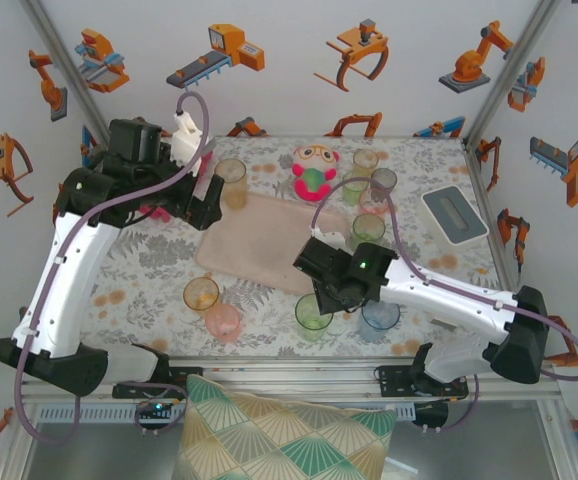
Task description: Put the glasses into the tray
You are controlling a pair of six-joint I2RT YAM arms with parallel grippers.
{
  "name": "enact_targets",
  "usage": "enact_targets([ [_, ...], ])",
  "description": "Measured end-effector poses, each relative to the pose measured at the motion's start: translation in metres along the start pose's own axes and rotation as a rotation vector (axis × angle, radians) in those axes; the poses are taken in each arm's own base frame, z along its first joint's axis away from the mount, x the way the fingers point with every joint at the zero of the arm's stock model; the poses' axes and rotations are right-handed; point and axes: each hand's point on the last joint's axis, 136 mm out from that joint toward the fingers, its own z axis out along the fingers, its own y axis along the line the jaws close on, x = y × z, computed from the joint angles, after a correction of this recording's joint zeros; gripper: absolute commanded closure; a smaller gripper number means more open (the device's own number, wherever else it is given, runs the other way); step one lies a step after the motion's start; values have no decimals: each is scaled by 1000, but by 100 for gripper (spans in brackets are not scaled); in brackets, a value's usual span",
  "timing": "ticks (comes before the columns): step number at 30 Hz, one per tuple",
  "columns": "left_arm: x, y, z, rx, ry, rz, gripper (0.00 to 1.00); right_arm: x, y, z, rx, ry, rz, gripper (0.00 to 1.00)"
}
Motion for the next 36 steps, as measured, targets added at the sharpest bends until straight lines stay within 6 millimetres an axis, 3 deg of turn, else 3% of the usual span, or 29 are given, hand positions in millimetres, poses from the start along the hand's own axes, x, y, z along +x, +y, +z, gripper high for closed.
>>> enact_targets([
  [10, -1, 4, -5, -29, -6, 17, 0, -1, 4, 10, -6, -7, 6, 72],
  [36, 5, 3, 0, -24, 14, 12, 0, -4, 1, 10, 10, -25, 7, 93],
])
